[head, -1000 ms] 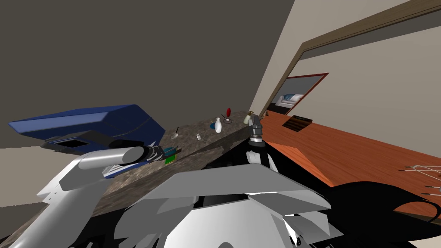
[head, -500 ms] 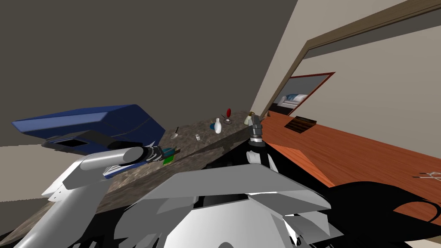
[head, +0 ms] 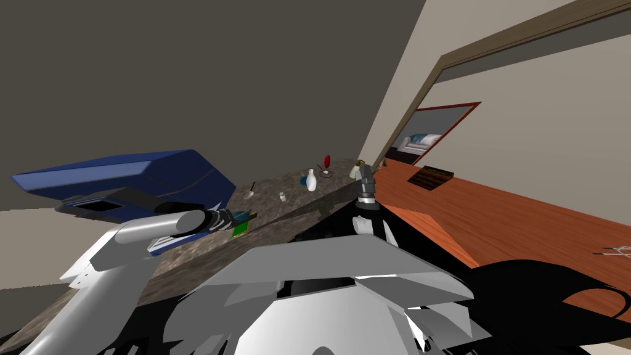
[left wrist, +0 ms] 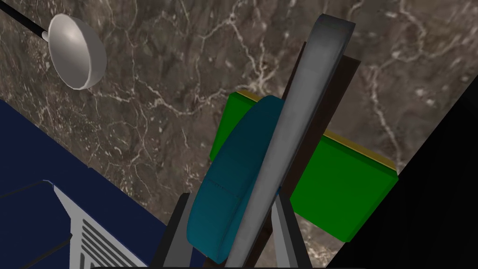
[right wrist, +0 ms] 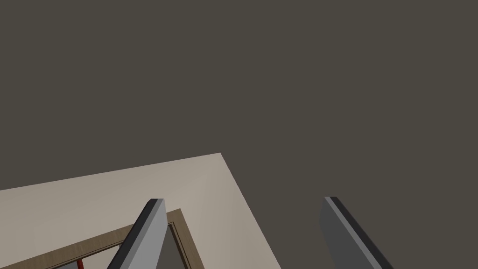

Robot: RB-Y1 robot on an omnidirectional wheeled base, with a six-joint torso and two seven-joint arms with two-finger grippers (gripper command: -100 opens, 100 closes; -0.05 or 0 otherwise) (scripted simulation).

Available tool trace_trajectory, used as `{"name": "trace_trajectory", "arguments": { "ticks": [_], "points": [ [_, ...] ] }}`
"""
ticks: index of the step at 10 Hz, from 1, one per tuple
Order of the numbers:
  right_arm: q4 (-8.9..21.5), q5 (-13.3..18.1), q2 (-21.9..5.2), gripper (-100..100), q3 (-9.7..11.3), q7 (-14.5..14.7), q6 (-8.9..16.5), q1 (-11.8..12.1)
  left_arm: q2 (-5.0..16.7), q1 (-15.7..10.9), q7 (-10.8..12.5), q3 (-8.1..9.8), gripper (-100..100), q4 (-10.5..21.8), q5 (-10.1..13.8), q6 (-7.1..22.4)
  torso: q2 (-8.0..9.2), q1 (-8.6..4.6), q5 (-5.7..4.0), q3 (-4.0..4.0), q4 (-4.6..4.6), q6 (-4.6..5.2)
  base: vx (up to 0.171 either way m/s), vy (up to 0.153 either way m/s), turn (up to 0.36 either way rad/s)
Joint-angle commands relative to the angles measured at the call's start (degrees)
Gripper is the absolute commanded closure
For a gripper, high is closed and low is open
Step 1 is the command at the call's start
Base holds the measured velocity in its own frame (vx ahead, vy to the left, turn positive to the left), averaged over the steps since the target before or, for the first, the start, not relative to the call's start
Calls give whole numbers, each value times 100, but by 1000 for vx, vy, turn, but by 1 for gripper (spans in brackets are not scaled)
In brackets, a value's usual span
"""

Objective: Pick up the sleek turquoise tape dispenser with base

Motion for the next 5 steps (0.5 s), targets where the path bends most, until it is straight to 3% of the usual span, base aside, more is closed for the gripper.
{"name": "trace_trajectory", "arguments": {
  "ticks": [1, 2, 3, 5],
  "points": [
    [0, 0, 0, 0, 0, 0, 0, 0, 0, 0, 0, 0, 100, 0, 0, 0, 0, 0, 0, 0, 0, 0, 0, 0, 0],
    [0, 0, 0, 0, 0, 0, 0, 0, 0, 0, 1, 0, 0, 0, 0, 0, 0, 0, 0, 0, 0, 0, 0, 0, 0],
    [0, 0, 0, 0, 0, 0, 0, 0, 31, 19, 165, -30, 100, -137, -7, 77, 1, -1, -1, 0, 0, 0, -24, 24, -45],
    [0, 0, 0, 0, 0, 0, 0, -1, 73, 59, 372, -67, 100, -322, -11, 175, 12, 11, -1, 7, 4, 3, -34, 46, -64]
  ]
}}
